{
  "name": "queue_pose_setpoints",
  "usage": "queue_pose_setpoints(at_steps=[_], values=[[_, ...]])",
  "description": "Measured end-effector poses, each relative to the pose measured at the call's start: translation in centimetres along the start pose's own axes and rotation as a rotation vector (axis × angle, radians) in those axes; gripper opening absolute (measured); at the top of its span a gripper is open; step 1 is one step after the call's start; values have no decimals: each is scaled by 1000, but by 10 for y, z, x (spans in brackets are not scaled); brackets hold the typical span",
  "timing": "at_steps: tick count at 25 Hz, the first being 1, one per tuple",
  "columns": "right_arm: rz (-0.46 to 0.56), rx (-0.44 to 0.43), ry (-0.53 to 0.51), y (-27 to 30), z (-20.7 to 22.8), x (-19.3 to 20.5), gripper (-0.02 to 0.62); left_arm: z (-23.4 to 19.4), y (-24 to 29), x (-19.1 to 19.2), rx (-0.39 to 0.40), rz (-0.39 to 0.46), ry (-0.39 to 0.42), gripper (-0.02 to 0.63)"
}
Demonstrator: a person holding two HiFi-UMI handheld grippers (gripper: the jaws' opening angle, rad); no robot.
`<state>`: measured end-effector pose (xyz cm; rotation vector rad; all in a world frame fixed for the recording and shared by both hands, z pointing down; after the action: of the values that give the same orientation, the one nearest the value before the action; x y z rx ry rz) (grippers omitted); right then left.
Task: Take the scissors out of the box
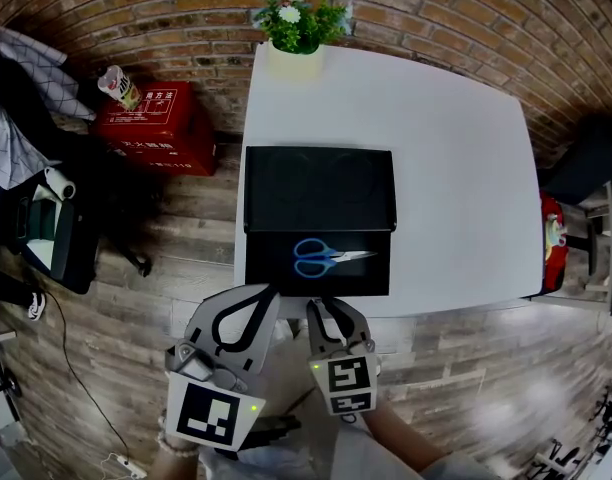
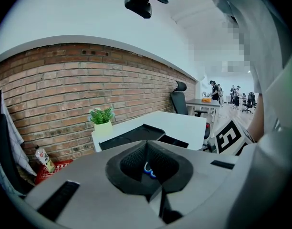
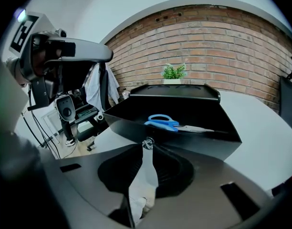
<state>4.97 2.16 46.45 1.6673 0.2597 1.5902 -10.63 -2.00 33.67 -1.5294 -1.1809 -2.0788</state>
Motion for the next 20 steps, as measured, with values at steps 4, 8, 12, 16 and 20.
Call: queue_pose_setpoints(at_steps=[4, 8, 12, 16, 20], values=[[-4, -2, 2, -1, -3, 4, 89, -1, 6, -1, 23, -12, 43, 14], [-7, -5, 4, -5, -3, 10, 89, 3, 18, -1, 50, -23, 55, 14], [-5, -4, 11, -9, -4, 13, 89, 9, 32, 3, 89, -46, 97, 14], [0, -7, 11, -11, -3, 14, 89, 15, 50, 8, 165, -106, 172, 14], [4, -7, 9, -11, -1, 15, 89, 19, 73, 15, 241, -180, 238, 17]])
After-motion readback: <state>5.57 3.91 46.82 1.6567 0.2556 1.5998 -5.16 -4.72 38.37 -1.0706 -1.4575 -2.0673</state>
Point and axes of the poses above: the fingertips, and each gripper's own axes: y forward along the fingers, z to its right, x out of its underside, the point moved 10 cm from there along -y, backward along the fingers, and after that the axes turned 1 degree about -y, right-handed, at the moved point
